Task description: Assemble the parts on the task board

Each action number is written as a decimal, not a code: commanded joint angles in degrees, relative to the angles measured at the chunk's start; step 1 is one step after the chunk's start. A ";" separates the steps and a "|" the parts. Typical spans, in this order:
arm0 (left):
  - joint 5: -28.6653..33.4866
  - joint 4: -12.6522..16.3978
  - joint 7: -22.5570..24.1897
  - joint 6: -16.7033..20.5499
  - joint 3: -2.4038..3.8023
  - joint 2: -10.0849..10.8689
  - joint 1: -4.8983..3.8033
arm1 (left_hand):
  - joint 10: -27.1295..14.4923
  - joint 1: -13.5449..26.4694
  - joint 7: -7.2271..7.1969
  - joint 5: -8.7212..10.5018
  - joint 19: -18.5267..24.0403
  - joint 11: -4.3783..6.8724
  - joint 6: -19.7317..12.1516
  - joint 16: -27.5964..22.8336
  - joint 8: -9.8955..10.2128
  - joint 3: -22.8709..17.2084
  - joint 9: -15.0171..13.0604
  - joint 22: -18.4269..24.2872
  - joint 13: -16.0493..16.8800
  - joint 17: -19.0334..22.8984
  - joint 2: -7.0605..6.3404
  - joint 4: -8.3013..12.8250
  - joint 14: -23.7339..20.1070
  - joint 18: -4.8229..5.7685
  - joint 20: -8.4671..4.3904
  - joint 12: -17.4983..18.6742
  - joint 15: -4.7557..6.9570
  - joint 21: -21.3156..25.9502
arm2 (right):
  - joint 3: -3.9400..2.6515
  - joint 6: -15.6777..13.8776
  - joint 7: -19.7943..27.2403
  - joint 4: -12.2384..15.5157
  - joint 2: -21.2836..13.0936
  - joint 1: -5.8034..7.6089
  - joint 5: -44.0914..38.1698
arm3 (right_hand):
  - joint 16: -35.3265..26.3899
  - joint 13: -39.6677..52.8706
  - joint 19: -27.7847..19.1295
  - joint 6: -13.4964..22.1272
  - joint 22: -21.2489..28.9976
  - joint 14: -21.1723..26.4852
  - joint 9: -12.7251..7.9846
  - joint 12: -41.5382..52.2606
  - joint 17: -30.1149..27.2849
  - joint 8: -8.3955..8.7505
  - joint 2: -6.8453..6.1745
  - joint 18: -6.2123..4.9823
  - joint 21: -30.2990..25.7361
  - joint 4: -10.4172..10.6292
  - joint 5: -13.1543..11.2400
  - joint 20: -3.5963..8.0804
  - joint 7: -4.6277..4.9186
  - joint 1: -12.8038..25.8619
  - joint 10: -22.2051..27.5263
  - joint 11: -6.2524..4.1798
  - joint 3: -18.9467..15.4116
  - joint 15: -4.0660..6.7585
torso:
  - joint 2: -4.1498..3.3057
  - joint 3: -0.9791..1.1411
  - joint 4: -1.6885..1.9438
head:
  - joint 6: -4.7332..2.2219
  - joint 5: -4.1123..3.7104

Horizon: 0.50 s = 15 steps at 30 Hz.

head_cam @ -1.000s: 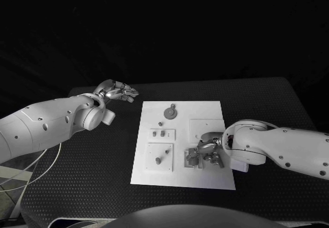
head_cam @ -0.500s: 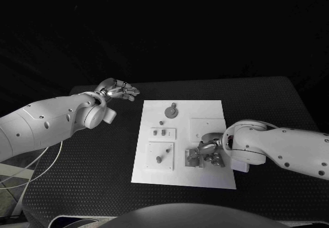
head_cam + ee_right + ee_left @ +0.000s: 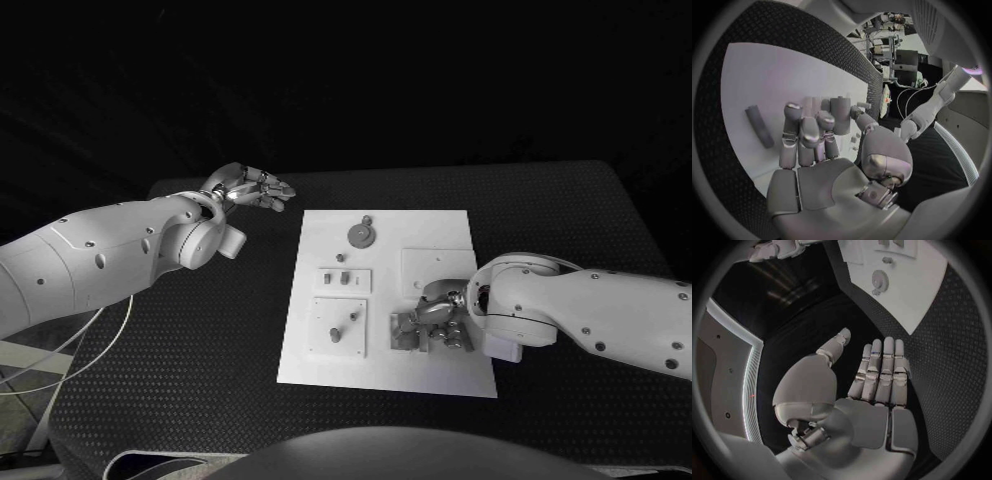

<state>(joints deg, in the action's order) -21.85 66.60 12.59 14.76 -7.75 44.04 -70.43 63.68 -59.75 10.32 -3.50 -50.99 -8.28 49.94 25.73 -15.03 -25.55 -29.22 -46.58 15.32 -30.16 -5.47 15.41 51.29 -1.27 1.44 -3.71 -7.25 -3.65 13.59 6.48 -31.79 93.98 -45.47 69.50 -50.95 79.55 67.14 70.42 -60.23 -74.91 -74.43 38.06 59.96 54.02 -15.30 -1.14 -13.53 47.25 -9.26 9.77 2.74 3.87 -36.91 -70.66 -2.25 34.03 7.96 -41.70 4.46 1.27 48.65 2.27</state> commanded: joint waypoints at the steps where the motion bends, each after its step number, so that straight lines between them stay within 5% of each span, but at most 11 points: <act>1: 0.24 0.14 0.31 -0.61 0.02 -0.01 -0.04 | -0.17 0.43 0.05 0.25 -0.24 0.08 -0.47 -0.38 -0.36 -0.05 0.06 0.08 -0.07 -0.06 -0.15 -0.32 0.41 -0.56 0.17 -0.25 -0.06 -0.37 | 0.24 -0.08 0.00 -0.28 0.21 -0.41 -0.18 | 0.16 -0.09 0.31 -0.09 -1.03 0.13 -0.06 0.38 -0.10 0.25 -0.89 -1.47 0.04 0.52 0.16 0.09 0.33 0.71 0.00 0.03 0.65 0.32 | 0.00 0.00 -0.02 | 0.14 0.11; 15: 0.24 0.26 0.25 -0.56 0.02 0.09 -0.04 | -0.20 0.46 0.06 0.25 -0.23 0.07 -0.51 -0.45 -0.36 -0.05 0.09 0.10 -0.10 -0.13 -0.18 -0.35 0.41 -0.56 0.18 -0.24 -0.07 -0.37 | 0.25 -0.87 0.03 -0.44 0.30 -0.50 -0.45 | -0.01 -0.37 0.43 0.58 -0.96 0.22 -0.08 0.45 -0.46 0.79 -5.29 -1.47 -0.24 2.25 0.13 0.31 0.53 1.18 0.44 0.21 2.02 0.18 | -0.02 0.01 -0.02 | 0.32 0.23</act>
<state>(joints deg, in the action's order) -21.85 66.70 12.55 14.76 -7.75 44.11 -70.43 63.68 -59.75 10.32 -3.50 -50.99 -8.28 49.94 25.50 -15.03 -25.55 -29.23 -46.54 15.32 -30.22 -5.47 15.41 51.29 -1.28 1.44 -3.71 -7.25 -3.65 13.59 6.35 -31.68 93.76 -45.34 69.39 -50.95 79.55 66.83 70.82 -60.08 -74.91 -74.31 38.07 60.18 53.62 -14.91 -6.00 -13.53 47.25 -7.37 10.00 2.78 4.02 -35.70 -70.48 -2.06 36.17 8.09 -41.70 4.46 1.23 48.92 2.48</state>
